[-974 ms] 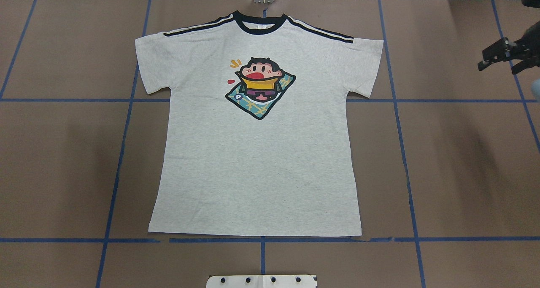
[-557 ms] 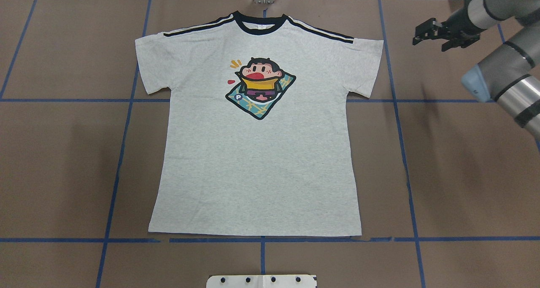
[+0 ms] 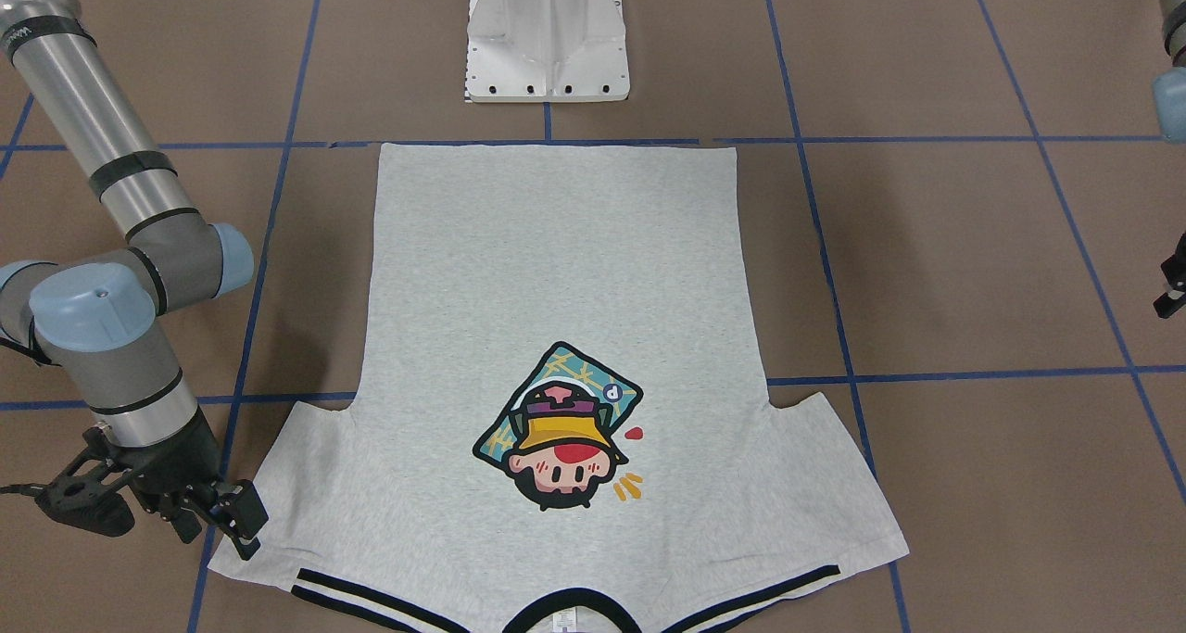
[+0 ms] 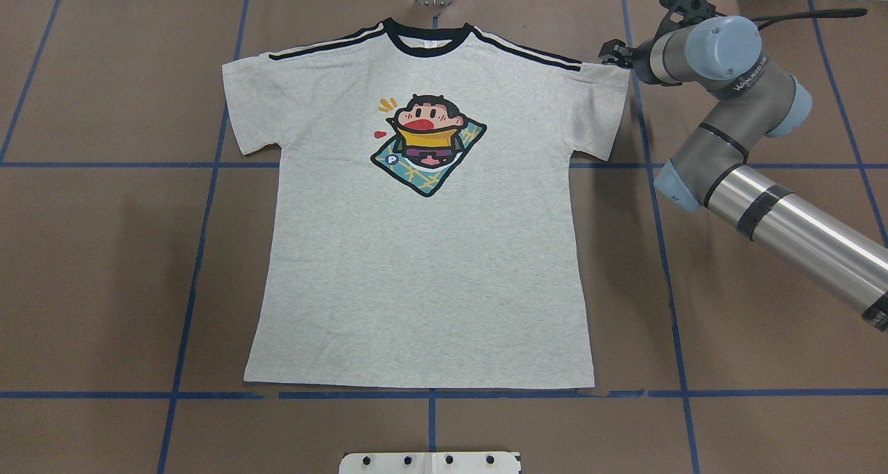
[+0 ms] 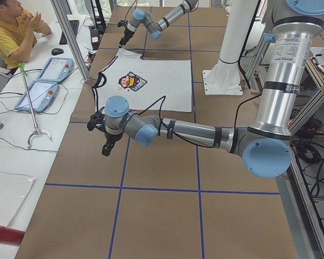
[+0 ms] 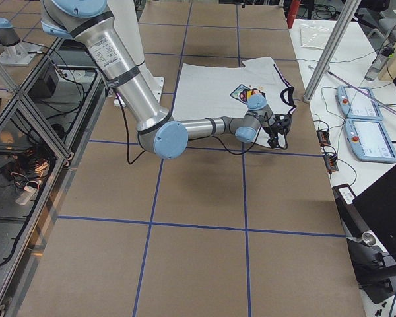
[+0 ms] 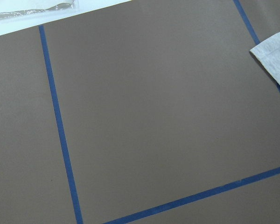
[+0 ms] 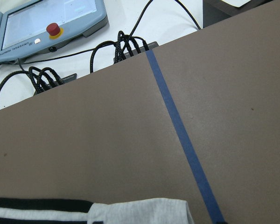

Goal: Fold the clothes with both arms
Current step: 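Move the right gripper over the sleeve nearest it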

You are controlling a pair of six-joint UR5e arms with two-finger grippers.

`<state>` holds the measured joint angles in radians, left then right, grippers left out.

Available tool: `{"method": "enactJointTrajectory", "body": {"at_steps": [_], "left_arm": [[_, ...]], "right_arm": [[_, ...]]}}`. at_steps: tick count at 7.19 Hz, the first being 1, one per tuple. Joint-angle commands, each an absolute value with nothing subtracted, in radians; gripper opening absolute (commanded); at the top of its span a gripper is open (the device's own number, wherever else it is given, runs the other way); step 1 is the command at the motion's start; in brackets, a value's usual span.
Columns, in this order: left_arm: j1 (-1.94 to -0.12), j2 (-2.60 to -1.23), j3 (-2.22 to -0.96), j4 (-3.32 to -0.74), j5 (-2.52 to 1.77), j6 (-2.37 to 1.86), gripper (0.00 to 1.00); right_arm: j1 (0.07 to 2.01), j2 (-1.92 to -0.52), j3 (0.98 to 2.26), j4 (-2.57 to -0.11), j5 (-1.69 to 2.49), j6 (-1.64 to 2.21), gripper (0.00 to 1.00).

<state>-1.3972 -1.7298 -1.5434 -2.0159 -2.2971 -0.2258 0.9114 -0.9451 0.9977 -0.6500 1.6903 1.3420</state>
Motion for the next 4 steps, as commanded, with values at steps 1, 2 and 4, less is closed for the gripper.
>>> {"method": "enactJointTrajectory", "body": {"at_steps": [1, 2, 4], "left_arm": [[-1.396, -1.732, -1.542, -2.017, -2.298, -0.227, 1.0], [-1.396, -1.732, -1.542, -2.017, -2.299, -0.227, 0.99], [-1.396, -1.732, -1.543, -2.017, -2.299, -0.232, 0.99]], "right_arm": [[0.904, -0.919, 0.936, -0.627, 1.626, 1.336, 0.72], [0.904, -0.919, 0.928, -0.627, 1.625, 1.307, 0.71], [0.897, -0.919, 0.925, -0.627, 1.606, 1.304, 0.57]]}}
